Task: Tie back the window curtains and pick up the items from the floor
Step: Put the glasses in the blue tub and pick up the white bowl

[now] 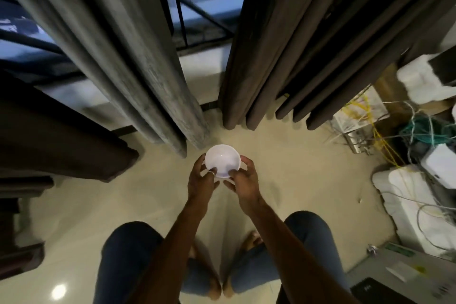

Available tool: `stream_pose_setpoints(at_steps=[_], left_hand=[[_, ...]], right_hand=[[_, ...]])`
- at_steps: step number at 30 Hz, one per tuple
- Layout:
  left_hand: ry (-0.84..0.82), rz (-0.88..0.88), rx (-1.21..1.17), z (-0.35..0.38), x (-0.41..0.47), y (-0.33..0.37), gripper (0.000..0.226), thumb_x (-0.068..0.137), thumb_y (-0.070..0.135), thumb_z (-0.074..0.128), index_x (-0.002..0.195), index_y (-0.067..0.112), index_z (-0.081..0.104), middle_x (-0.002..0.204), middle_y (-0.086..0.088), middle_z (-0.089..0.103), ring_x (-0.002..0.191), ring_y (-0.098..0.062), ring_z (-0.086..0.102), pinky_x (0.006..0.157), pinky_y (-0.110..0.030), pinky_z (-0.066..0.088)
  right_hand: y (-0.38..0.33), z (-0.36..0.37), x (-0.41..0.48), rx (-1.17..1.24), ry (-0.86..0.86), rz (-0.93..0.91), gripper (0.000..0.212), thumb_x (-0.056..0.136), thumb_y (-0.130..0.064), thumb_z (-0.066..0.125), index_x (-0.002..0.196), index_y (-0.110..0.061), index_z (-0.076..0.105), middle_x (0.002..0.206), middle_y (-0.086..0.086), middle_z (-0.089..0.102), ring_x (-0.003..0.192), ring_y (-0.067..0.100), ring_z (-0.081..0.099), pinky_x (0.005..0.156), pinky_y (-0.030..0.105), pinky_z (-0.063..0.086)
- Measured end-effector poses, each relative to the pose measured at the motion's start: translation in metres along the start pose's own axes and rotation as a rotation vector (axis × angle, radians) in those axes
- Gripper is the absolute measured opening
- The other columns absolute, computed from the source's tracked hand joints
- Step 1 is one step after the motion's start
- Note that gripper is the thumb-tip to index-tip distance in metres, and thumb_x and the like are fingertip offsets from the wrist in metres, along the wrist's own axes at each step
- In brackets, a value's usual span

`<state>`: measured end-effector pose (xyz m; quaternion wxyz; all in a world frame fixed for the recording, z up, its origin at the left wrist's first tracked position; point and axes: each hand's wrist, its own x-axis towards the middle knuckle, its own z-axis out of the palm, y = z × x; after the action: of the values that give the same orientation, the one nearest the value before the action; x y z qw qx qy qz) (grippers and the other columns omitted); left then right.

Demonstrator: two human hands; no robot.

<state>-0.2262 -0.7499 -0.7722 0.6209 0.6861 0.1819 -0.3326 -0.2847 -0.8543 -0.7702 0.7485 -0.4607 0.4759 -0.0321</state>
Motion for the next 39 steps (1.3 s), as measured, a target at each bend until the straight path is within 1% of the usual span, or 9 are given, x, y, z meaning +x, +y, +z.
stream_pose_setpoints(at_steps=[4, 8, 13, 18, 24, 28, 32, 36, 39], left_hand=[[-0.001, -0.021, -0.086, -0.003, -0.088, 0.067, 0.055, 0.096, 0.011, 0.06, 0.145, 0.031, 0.046, 0.138, -0.005, 0.046, 0.12, -0.034, 0.054, 0.089, -0.048, 0.059], [-0.036, 0.058, -0.123, -0.012, -0.177, 0.122, 0.05, 0.101, 0.023, 0.056, 0.149, 0.031, 0.042, 0.145, -0.005, 0.047, 0.124, -0.032, 0.054, 0.094, -0.046, 0.057], [-0.071, 0.027, -0.214, -0.023, -0.259, 0.173, 0.046, 0.101, 0.025, 0.056, 0.146, 0.031, 0.047, 0.147, -0.006, 0.049, 0.123, -0.029, 0.058, 0.09, -0.044, 0.058], [-0.037, -0.039, -0.281, -0.031, -0.315, 0.21, 0.048, 0.096, 0.033, 0.064, 0.142, 0.032, 0.05, 0.141, -0.008, 0.053, 0.118, -0.03, 0.062, 0.087, -0.044, 0.059], [-0.034, -0.031, -0.302, -0.048, -0.339, 0.227, 0.046, 0.092, 0.04, 0.068, 0.134, 0.024, 0.058, 0.134, -0.009, 0.061, 0.113, -0.029, 0.066, 0.084, -0.041, 0.059], [-0.054, 0.032, -0.293, -0.055, -0.347, 0.238, 0.039, 0.097, 0.035, 0.061, 0.134, 0.021, 0.057, 0.131, -0.009, 0.063, 0.11, -0.029, 0.067, 0.079, -0.036, 0.058], [-0.018, 0.106, -0.303, -0.053, -0.358, 0.247, 0.037, 0.1, 0.034, 0.058, 0.134, 0.021, 0.056, 0.129, -0.008, 0.063, 0.11, -0.029, 0.066, 0.082, -0.038, 0.057], [0.032, 0.118, -0.327, -0.055, -0.371, 0.236, 0.038, 0.099, 0.035, 0.059, 0.135, 0.024, 0.055, 0.13, -0.008, 0.063, 0.111, -0.03, 0.066, 0.093, -0.046, 0.057], [0.079, 0.119, -0.314, -0.066, -0.383, 0.217, 0.04, 0.099, 0.035, 0.059, 0.136, 0.023, 0.054, 0.132, -0.008, 0.061, 0.111, -0.03, 0.066, 0.093, -0.047, 0.057]], right_hand=[[-0.062, 0.011, -0.088, 0.086, -0.03, 0.026, 0.048, 0.086, -0.008, 0.072, 0.123, -0.033, 0.055, 0.134, 0.009, 0.054, 0.119, 0.036, 0.058, 0.073, 0.031, 0.059], [-0.121, 0.016, -0.179, 0.168, -0.057, 0.075, 0.045, 0.092, -0.009, 0.069, 0.126, -0.033, 0.052, 0.133, 0.01, 0.055, 0.119, 0.035, 0.058, 0.079, 0.034, 0.061], [-0.176, 0.019, -0.268, 0.29, -0.056, 0.162, 0.044, 0.088, -0.006, 0.071, 0.123, -0.029, 0.058, 0.131, 0.014, 0.062, 0.118, 0.038, 0.063, 0.09, 0.043, 0.06], [-0.212, 0.028, -0.331, 0.36, -0.042, 0.158, 0.045, 0.088, -0.009, 0.071, 0.126, -0.027, 0.057, 0.126, 0.013, 0.067, 0.114, 0.034, 0.067, 0.088, 0.041, 0.06], [-0.228, 0.042, -0.363, 0.342, -0.078, 0.144, 0.046, 0.088, -0.012, 0.071, 0.13, -0.023, 0.056, 0.118, 0.008, 0.072, 0.112, 0.03, 0.068, 0.097, 0.044, 0.056], [-0.237, 0.045, -0.367, 0.273, -0.141, 0.116, 0.047, 0.087, -0.011, 0.071, 0.131, -0.021, 0.055, 0.116, 0.008, 0.073, 0.11, 0.027, 0.07, 0.093, 0.039, 0.056], [-0.247, 0.046, -0.368, 0.25, -0.194, 0.089, 0.046, 0.087, -0.011, 0.072, 0.129, -0.021, 0.058, 0.118, 0.009, 0.072, 0.11, 0.03, 0.069, 0.091, 0.038, 0.057], [-0.239, 0.043, -0.376, 0.222, -0.247, 0.092, 0.046, 0.085, -0.013, 0.074, 0.128, -0.02, 0.059, 0.117, 0.011, 0.073, 0.111, 0.033, 0.069, 0.096, 0.044, 0.055], [-0.221, 0.04, -0.387, 0.198, -0.257, 0.108, 0.045, 0.085, -0.014, 0.074, 0.127, -0.019, 0.059, 0.12, 0.013, 0.07, 0.111, 0.035, 0.068, 0.089, 0.042, 0.059]])
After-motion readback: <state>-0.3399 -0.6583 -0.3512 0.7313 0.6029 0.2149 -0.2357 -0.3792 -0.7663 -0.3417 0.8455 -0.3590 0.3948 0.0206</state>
